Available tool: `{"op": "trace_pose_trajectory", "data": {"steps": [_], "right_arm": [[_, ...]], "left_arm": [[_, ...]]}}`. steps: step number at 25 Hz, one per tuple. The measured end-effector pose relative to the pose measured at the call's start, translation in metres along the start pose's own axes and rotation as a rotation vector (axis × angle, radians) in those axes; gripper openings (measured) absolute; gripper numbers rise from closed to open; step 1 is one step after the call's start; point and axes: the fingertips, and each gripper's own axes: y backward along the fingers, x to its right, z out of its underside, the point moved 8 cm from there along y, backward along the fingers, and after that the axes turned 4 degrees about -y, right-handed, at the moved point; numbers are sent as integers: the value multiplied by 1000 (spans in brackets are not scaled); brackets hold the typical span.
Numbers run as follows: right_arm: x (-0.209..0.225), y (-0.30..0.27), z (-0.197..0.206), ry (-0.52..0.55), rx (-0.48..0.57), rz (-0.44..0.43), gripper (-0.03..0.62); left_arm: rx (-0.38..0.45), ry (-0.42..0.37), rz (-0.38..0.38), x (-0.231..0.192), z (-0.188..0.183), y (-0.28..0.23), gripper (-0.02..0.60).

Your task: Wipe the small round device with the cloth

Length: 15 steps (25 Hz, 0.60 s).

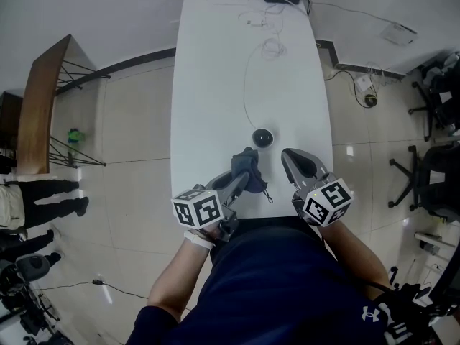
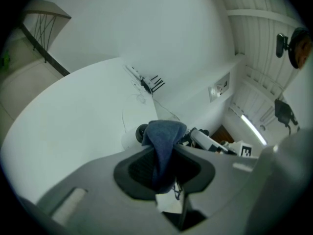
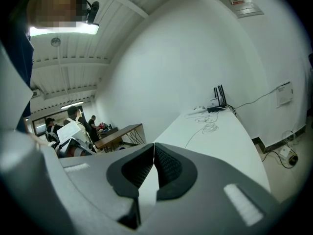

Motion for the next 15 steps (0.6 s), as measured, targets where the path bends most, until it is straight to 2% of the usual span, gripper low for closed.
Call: {"op": "trace_pose_trajectory", "data": {"steps": [15], "right_arm": [[0,0,5,-6,-14,2,12]], "left_arm": [[-13,6,6,-1,0,-3,83]]}}
